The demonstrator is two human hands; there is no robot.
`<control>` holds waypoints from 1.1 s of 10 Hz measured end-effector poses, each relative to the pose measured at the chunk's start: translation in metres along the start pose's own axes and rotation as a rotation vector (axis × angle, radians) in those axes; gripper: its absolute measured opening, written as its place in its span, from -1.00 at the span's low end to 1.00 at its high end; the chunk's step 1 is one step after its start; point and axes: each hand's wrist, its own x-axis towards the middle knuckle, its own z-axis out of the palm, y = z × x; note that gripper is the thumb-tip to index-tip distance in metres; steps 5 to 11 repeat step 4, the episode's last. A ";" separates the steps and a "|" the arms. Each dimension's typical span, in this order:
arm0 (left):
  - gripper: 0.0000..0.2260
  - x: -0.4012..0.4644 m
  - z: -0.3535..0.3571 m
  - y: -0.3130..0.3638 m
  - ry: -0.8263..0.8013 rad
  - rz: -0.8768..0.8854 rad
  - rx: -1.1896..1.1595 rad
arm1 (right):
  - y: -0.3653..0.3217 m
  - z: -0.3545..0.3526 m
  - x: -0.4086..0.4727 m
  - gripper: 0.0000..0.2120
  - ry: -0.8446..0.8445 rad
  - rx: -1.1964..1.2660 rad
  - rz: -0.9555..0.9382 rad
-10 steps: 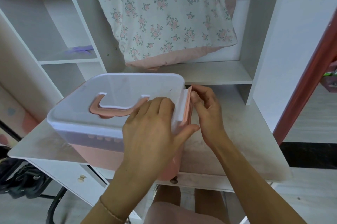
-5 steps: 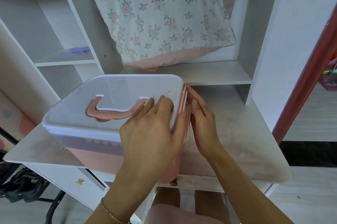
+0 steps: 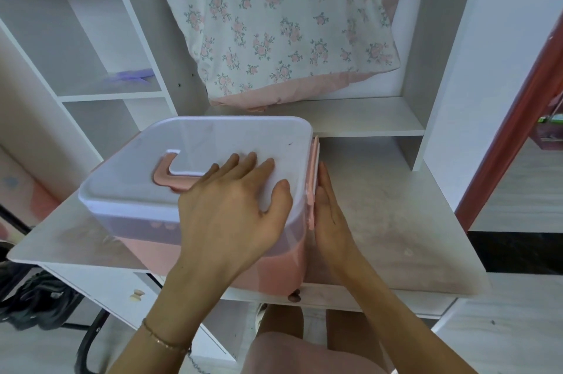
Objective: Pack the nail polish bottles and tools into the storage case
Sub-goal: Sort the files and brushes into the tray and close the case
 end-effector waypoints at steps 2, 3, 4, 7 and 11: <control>-0.58 0.008 0.006 0.000 -0.031 0.013 0.017 | 0.006 -0.011 0.019 -0.39 -0.004 -0.194 0.012; -0.53 0.018 0.012 0.007 -0.045 -0.075 -0.050 | 0.004 -0.017 0.035 -0.53 -0.020 -0.228 -0.003; -0.43 0.033 0.021 0.015 -0.086 -0.168 -0.054 | -0.006 -0.026 0.049 -0.61 0.046 -0.328 -0.014; -0.43 0.033 0.021 0.015 -0.086 -0.168 -0.054 | -0.006 -0.026 0.049 -0.61 0.046 -0.328 -0.014; -0.43 0.033 0.021 0.015 -0.086 -0.168 -0.054 | -0.006 -0.026 0.049 -0.61 0.046 -0.328 -0.014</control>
